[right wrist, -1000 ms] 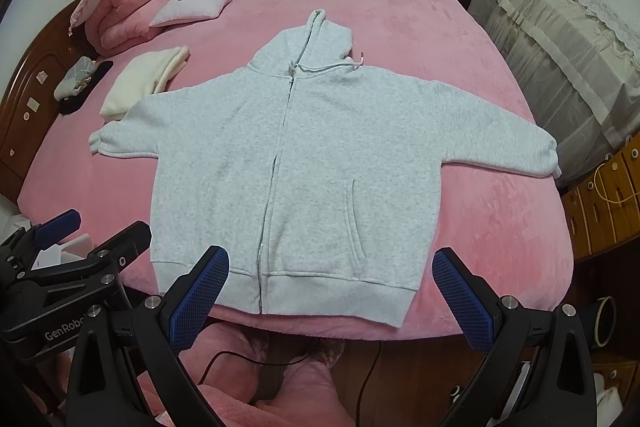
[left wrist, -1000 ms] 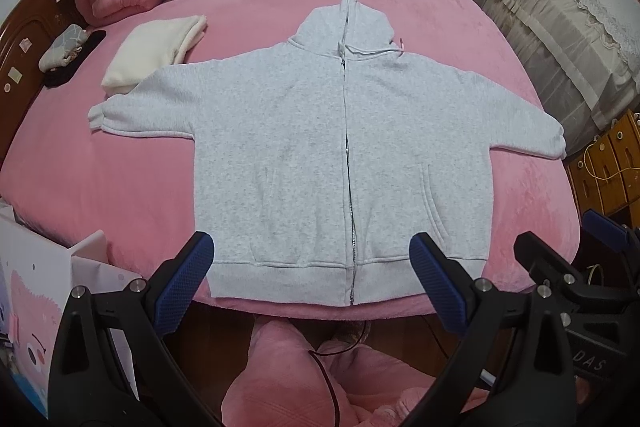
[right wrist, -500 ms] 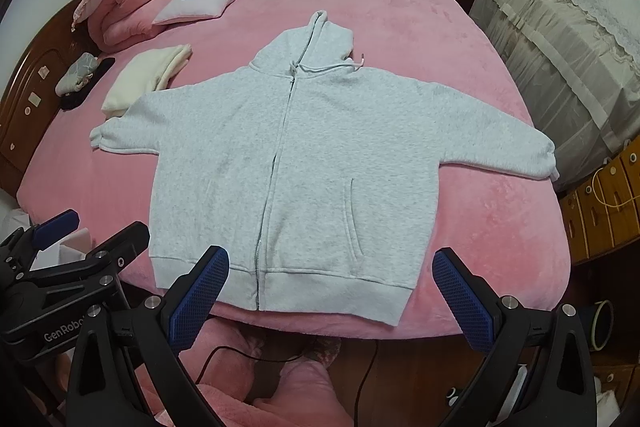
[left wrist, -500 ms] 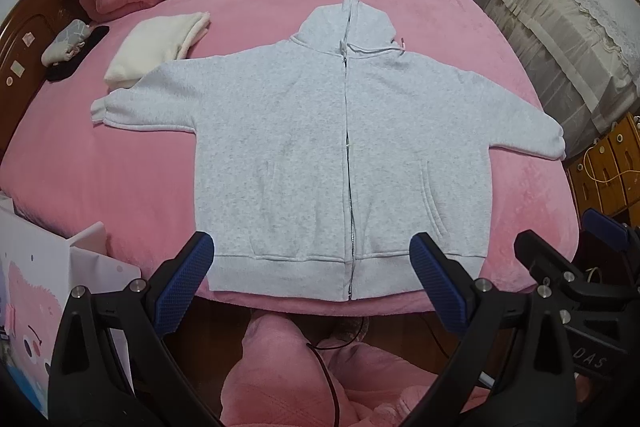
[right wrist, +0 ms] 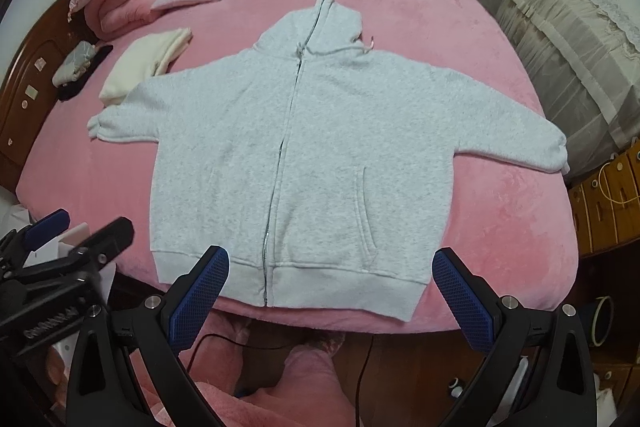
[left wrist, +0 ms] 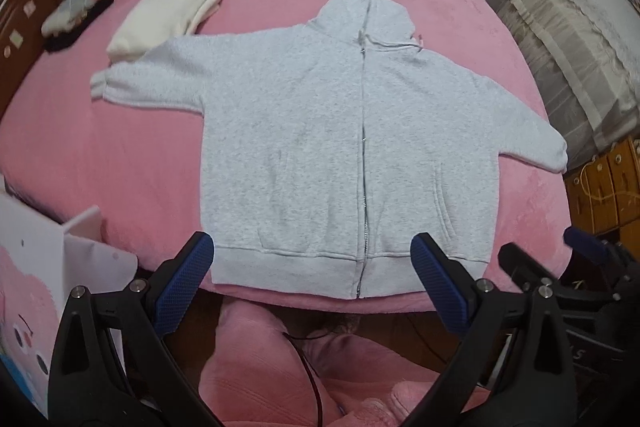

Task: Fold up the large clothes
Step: 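Grasp the grey hoodie sleeve cuff with the left gripper and lift it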

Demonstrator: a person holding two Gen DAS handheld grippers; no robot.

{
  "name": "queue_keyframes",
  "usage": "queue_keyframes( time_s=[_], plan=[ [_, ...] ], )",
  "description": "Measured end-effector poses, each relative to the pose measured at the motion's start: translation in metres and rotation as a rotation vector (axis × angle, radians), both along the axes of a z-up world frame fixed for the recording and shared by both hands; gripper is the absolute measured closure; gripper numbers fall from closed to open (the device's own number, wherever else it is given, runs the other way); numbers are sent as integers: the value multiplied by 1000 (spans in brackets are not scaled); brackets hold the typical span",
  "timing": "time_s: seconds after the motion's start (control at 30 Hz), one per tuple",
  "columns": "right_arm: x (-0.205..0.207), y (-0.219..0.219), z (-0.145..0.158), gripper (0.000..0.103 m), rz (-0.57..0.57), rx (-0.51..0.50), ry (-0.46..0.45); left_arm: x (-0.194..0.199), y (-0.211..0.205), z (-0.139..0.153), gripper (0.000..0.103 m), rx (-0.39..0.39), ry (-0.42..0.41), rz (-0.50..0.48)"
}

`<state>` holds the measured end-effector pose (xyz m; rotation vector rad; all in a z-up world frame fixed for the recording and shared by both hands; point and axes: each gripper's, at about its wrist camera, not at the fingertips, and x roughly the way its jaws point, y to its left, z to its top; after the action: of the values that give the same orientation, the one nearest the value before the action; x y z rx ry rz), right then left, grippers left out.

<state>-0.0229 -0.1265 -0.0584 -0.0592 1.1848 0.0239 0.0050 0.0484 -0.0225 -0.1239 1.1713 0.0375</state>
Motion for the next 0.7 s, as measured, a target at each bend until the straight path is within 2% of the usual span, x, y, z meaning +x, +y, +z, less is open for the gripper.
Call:
queue_keyframes(
  time_s=[0.07,0.23,0.37,0.53,0.7],
  plan=[
    [9,12,-14,0,3,0,61,4,19,-14,5,-35,42,30],
    [27,53,-62,0,16,-6,230,14,90,-71,5,-217,197,168],
    [36,108,-104,0,57,-64,332,31,151,-109,5,-287,275,269],
    [67,192,-148,0,72,-134,371,76,236,-141,5,-321,313,396],
    [126,288,-178,0,30,-88,356,126,347,-170,6,-394,232,561]
  ],
)
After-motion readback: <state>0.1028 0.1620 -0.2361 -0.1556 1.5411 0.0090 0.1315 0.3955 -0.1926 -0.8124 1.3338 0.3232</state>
